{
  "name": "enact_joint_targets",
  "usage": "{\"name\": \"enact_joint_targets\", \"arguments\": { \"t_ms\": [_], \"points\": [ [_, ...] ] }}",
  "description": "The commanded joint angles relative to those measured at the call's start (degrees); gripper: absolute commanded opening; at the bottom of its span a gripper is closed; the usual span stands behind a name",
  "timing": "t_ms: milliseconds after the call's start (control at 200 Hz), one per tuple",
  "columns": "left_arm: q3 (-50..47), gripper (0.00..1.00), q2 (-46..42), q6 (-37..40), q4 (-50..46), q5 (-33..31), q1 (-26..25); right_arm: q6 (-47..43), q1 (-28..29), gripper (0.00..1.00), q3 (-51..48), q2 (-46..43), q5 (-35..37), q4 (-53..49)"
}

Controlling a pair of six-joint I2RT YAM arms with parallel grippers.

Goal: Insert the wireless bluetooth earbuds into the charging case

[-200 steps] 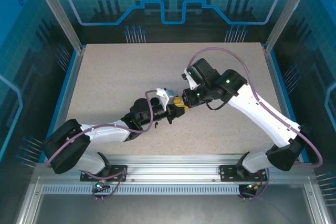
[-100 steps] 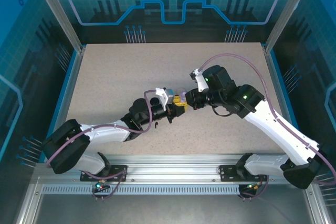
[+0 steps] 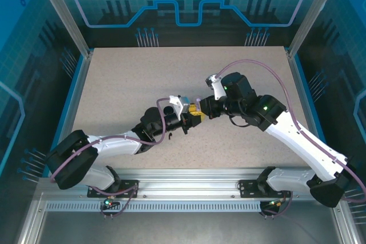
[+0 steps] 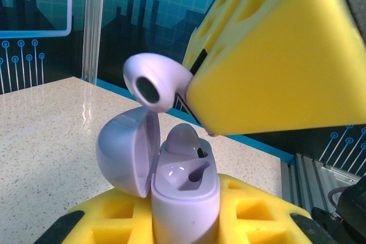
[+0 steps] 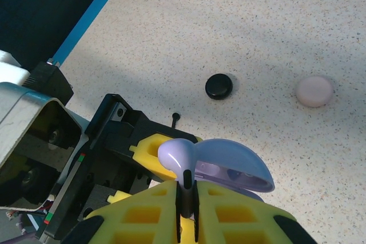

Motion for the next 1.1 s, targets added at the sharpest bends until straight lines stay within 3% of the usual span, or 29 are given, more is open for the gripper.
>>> {"name": "enact_joint_targets", "arguments": {
  "t_ms": [0, 1096],
  "points": [
    [1.3, 0.03, -0.6, -0.1, 3.1, 0.1, -0.2, -0.8, -0.2, 0.15, -0.4, 0.1, -0.3, -0.2],
    [0.9, 0.03, -0.6, 0.1, 3.2, -0.1, -0.2, -0.1, 2.7, 0.16, -0.4, 2.7, 5.0, -1.2]
  ]
}}
